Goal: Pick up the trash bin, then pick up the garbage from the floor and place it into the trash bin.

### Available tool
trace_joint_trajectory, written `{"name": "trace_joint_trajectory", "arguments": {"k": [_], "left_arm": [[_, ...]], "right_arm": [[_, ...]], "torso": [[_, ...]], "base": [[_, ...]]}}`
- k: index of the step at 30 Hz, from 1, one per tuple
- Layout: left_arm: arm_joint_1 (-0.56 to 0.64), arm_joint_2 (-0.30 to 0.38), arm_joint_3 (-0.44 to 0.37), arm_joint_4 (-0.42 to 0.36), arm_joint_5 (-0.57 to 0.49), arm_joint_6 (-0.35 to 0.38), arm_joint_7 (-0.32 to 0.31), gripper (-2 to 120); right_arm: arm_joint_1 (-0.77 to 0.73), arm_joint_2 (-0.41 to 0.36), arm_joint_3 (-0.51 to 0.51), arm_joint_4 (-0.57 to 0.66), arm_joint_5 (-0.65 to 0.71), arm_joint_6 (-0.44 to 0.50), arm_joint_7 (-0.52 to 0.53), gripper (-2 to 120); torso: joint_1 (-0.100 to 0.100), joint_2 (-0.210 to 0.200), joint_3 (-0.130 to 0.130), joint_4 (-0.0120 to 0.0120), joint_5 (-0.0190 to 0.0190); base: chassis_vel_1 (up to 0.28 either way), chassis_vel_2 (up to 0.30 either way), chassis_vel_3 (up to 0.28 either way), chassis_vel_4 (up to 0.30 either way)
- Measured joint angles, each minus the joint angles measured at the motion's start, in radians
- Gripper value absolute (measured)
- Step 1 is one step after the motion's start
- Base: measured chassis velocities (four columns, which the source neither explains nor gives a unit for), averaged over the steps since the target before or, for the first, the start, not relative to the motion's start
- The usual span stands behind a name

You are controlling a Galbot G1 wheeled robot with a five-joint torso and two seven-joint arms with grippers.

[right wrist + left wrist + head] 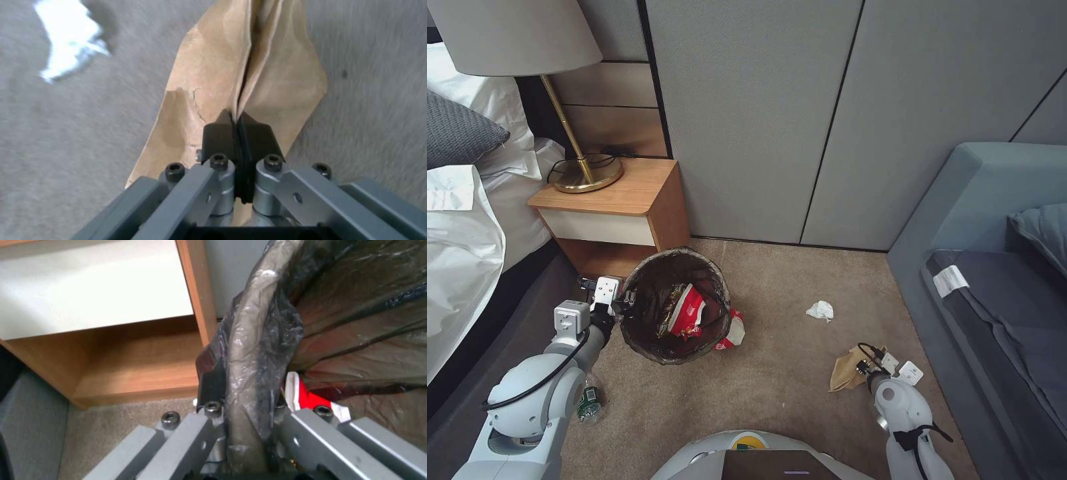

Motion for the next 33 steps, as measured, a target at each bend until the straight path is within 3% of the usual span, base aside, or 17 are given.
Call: {"name": "trace_joint_trajectory", "arguments": {"k": [7,9,11,15,16,19,20,22,23,26,30,33], "left_arm": [[-0.001,0.004,-0.006,0.000,-0.002,0.001,0.000,0],[-0.001,0.007,-0.011,-0.002,-0.006,0.005,0.000,0],[-0.001,0.007,-0.011,-0.003,-0.006,0.005,0.000,0],[-0.005,0.007,-0.013,-0.003,-0.006,0.006,0.001,0],[-0.005,0.007,-0.013,-0.003,-0.006,0.006,0.001,0],[-0.009,0.004,-0.009,-0.002,-0.004,0.007,0.001,0],[-0.009,0.004,-0.009,-0.002,-0.004,0.007,0.001,0],[-0.011,0.004,-0.006,0.001,-0.002,0.009,0.001,0],[-0.011,0.004,-0.006,0.001,-0.002,0.009,0.001,0],[-0.015,0.004,-0.003,0.004,0.000,0.012,0.001,0],[-0.017,0.005,-0.002,0.007,0.001,0.014,0.001,0],[-0.018,0.004,0.000,0.008,0.002,0.016,0.001,0]], "right_arm": [[-0.041,-0.038,0.000,0.095,-0.115,-0.020,-0.060,0],[-0.077,-0.101,-0.002,0.167,-0.189,-0.036,-0.114,0],[-0.084,-0.118,-0.002,0.188,-0.199,-0.040,-0.123,0],[-0.105,-0.276,0.003,0.387,-0.223,-0.086,-0.175,0],[-0.105,-0.276,0.003,0.387,-0.223,-0.086,-0.175,0],[-0.092,-0.384,0.002,0.484,-0.175,-0.120,-0.172,0],[-0.092,-0.384,0.002,0.484,-0.175,-0.120,-0.172,0],[-0.077,-0.483,-0.004,0.561,-0.105,-0.148,-0.168,0],[-0.077,-0.483,-0.004,0.561,-0.105,-0.148,-0.168,0],[-0.052,-0.598,-0.003,0.636,0.023,-0.168,-0.182,0],[-0.020,-0.685,0.010,0.668,0.096,-0.170,-0.205,0],[0.041,-0.828,0.016,0.702,0.217,-0.174,-0.231,0]], "torso": [[0.000,0.000,0.000,0.0000,0.0000],[0.000,0.000,0.000,-0.0002,0.0002],[0.000,0.000,0.000,-0.0002,0.0003],[0.000,0.000,0.000,0.0000,0.0002],[0.000,0.000,0.000,0.0000,0.0002],[0.000,0.000,0.000,0.0003,-0.0006],[0.000,0.000,0.000,0.0003,-0.0006],[0.000,0.000,0.000,0.0003,0.0003],[0.000,0.000,0.000,0.0003,0.0003],[0.000,0.000,0.000,-0.0001,0.0006],[0.000,0.000,0.000,-0.0001,-0.0002],[0.000,0.000,0.000,0.0000,-0.0002]], "base": [[0.000,0.000,0.000,0.000],[0.000,0.000,0.000,0.000],[0.000,0.000,0.000,0.000],[0.000,0.000,0.000,0.000],[0.000,0.000,0.000,0.000],[0.000,0.000,0.000,0.000],[0.000,0.000,0.000,0.000],[0.000,0.000,0.000,0.000],[0.000,0.000,0.000,0.000],[0.000,0.000,0.000,0.000],[0.000,0.000,0.000,0.000],[0.000,0.000,0.000,0.000]]}}
